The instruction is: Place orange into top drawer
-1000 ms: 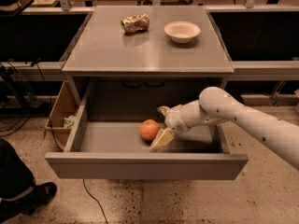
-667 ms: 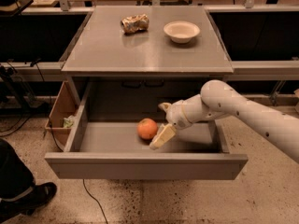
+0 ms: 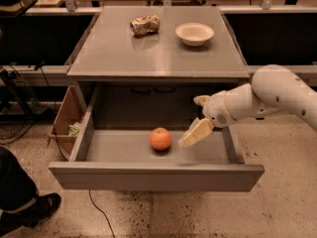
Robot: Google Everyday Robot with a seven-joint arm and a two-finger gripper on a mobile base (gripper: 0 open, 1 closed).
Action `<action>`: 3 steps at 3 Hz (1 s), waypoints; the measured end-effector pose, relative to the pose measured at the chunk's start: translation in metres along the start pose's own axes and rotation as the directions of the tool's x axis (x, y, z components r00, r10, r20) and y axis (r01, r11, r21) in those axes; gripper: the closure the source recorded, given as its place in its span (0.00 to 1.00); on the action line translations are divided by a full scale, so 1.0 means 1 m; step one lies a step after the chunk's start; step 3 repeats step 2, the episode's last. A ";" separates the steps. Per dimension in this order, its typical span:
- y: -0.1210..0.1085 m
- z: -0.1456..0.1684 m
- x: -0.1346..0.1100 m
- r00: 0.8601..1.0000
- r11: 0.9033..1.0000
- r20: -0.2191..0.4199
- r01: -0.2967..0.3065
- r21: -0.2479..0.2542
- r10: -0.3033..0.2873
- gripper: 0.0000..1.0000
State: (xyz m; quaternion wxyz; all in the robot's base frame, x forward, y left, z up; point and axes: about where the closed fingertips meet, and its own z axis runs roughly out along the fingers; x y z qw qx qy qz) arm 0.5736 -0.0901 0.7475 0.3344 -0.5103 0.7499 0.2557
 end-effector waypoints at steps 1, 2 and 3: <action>0.006 -0.072 -0.019 1.000 0.996 -0.010 0.004 0.094 -0.003 0.00; 0.009 -0.083 -0.025 1.000 0.994 -0.014 0.014 0.111 -0.013 0.00; 0.009 -0.083 -0.025 1.000 0.994 -0.014 0.014 0.111 -0.013 0.00</action>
Offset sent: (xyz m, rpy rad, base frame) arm -0.0182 -0.0387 0.0607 -0.0344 -0.0552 -0.0695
